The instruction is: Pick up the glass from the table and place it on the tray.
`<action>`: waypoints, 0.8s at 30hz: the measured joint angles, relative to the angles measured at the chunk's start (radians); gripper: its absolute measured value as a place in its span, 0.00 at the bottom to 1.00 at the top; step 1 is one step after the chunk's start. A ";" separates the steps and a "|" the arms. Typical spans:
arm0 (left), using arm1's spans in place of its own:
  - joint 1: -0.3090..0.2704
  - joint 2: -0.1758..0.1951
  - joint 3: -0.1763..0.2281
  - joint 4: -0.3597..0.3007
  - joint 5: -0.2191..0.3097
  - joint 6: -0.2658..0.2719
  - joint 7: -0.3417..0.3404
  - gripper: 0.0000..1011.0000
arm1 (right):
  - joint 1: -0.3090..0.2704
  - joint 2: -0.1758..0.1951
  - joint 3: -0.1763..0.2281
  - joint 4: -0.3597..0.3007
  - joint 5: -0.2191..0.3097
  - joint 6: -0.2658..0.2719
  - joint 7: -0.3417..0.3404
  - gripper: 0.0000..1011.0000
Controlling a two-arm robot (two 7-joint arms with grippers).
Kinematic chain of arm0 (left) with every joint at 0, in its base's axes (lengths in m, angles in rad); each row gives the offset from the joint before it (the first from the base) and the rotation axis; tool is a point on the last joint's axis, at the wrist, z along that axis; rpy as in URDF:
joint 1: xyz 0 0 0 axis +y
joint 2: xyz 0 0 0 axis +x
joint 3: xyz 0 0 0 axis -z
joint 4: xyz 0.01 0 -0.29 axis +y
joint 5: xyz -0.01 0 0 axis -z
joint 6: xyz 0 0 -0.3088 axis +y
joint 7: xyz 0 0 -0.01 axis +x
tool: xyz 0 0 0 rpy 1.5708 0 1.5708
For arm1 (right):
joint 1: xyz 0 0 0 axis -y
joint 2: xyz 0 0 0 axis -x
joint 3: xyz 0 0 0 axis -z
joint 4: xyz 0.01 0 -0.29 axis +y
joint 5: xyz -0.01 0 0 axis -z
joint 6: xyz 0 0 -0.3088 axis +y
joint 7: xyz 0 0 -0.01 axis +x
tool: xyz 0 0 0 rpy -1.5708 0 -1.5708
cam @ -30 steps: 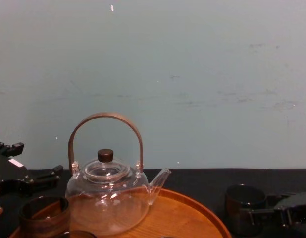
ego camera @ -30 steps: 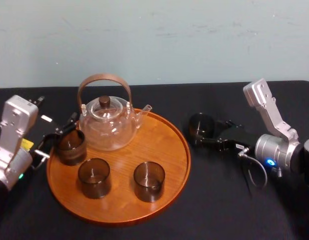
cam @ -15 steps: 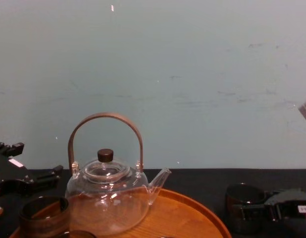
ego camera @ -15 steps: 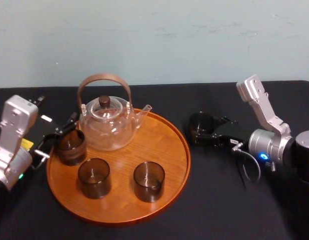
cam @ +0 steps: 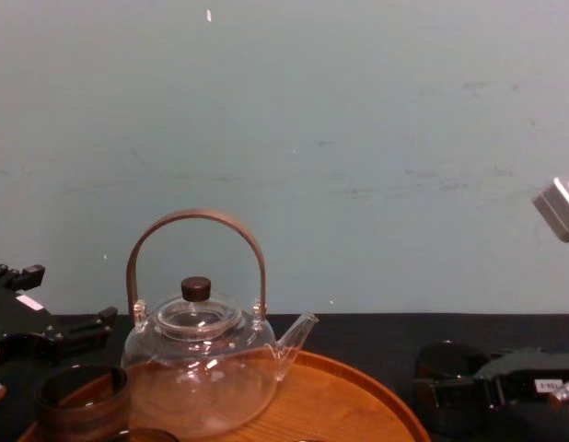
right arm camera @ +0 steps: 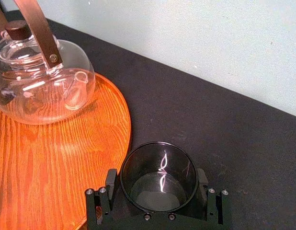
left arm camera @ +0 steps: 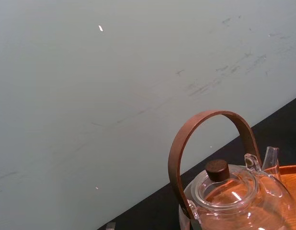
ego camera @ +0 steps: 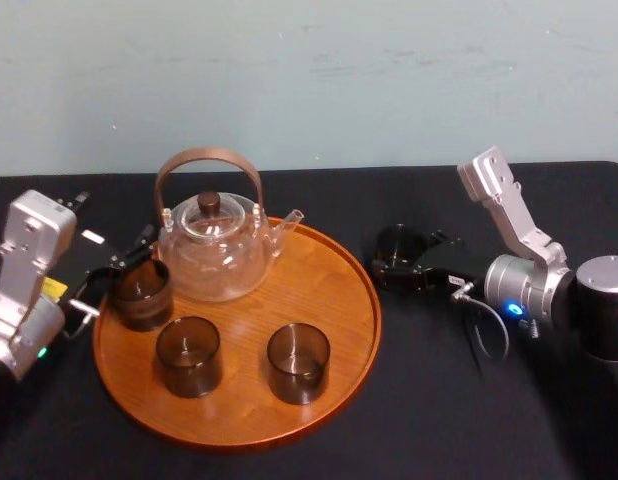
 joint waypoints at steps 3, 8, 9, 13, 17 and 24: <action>0.000 0.000 0.000 0.000 0.000 0.000 0.000 0.99 | 0.001 -0.001 -0.002 0.000 -0.005 0.001 -0.002 0.99; 0.000 0.000 0.000 0.000 0.000 0.000 0.000 0.99 | 0.000 -0.001 -0.002 -0.001 -0.004 0.001 -0.002 0.99; 0.000 0.000 0.000 0.000 0.000 0.000 0.000 0.99 | 0.000 0.000 -0.001 -0.001 -0.004 0.001 -0.002 0.99; 0.000 0.000 0.000 0.000 0.000 0.000 0.000 0.99 | 0.000 0.000 -0.001 -0.001 -0.003 0.001 -0.003 0.99; 0.000 0.000 0.000 0.000 0.000 0.000 0.000 0.99 | 0.000 0.000 0.000 -0.001 -0.002 0.001 -0.003 0.91; 0.000 0.000 0.000 0.000 0.000 0.000 0.000 0.99 | -0.001 0.001 0.000 -0.002 0.000 0.001 -0.003 0.89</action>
